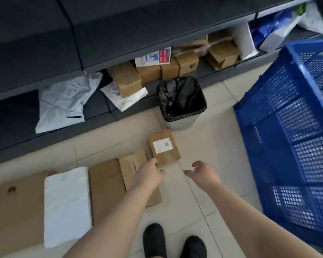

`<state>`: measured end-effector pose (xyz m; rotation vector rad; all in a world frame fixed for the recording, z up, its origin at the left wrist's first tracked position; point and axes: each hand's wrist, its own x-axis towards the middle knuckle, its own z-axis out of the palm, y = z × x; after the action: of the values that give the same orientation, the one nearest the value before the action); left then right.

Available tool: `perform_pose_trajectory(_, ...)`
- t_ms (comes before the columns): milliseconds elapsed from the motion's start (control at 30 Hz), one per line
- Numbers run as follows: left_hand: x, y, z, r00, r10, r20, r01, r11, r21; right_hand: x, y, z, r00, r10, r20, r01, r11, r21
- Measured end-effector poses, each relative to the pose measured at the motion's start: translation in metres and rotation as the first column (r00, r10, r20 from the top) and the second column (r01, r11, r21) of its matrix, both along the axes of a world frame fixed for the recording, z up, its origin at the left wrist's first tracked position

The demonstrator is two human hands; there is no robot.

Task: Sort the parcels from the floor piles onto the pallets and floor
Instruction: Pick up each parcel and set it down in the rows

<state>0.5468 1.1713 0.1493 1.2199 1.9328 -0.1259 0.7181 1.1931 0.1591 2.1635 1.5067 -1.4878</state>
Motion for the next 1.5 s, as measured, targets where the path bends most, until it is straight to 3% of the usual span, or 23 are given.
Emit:
perform_pose_trajectory(167,-0.006,0.048,-0.189,0.971,0.217,0.096,-0.222,0.974,0.039,-0.021,0.043,-0.185,0.981,-0.157,-0.117,0.163,0.986,0.038)
perform_pose_trajectory(300,-0.012,0.075,-0.303,0.789,0.546,0.283,-0.566,0.824,-0.012,-0.044,0.072,-0.299,0.951,-0.232,-0.207,0.261,0.957,0.127)
perform_pose_trajectory(400,-0.013,0.079,-0.36,0.642,0.666,0.38,-0.688,0.719,-0.1,-0.052,0.084,-0.361,0.948,-0.248,-0.198,0.278,0.95,0.144)
perform_pose_trajectory(500,-0.004,0.072,-0.367,0.593,0.648,0.478,-0.698,0.71,-0.096,-0.048,0.084,-0.376,0.947,-0.278,-0.162,0.304,0.939,0.164)
perform_pose_trajectory(600,0.004,0.052,-0.315,0.639,0.585,0.5,-0.674,0.739,-0.004,-0.043,0.068,-0.336,0.919,-0.341,-0.198,0.376,0.909,0.18)
perform_pose_trajectory(700,0.005,0.019,-0.222,0.605,0.645,0.467,-0.735,0.677,0.018,-0.04,0.038,-0.249,0.912,-0.322,-0.256,0.372,0.911,0.18)
perform_pose_trajectory(867,-0.006,-0.047,-0.008,0.513,0.72,0.467,-0.836,0.542,0.084,-0.053,-0.011,-0.029,0.912,-0.208,-0.354,0.297,0.929,0.219)
perform_pose_trajectory(1000,-0.022,-0.112,0.182,0.52,0.706,0.481,-0.851,0.474,0.225,-0.068,-0.062,0.158,0.905,-0.069,-0.42,0.193,0.946,0.26)
perform_pose_trajectory(1100,-0.034,-0.161,0.302,0.528,0.7,0.481,-0.848,0.404,0.344,-0.084,-0.099,0.271,0.89,0.063,-0.452,0.102,0.938,0.332)
perform_pose_trajectory(1167,-0.042,-0.199,0.361,0.485,0.718,0.499,-0.866,0.313,0.391,-0.101,-0.126,0.327,0.869,0.184,-0.459,0.02,0.914,0.405)
perform_pose_trajectory(1367,-0.075,-0.316,0.446,0.375,0.72,0.584,-0.855,0.026,0.518,-0.167,-0.217,0.413,0.741,0.487,-0.463,-0.189,0.812,0.552)
perform_pose_trajectory(1500,-0.102,-0.395,0.462,0.344,0.727,0.595,-0.815,-0.084,0.574,-0.203,-0.289,0.436,0.665,0.58,-0.471,-0.246,0.765,0.595)
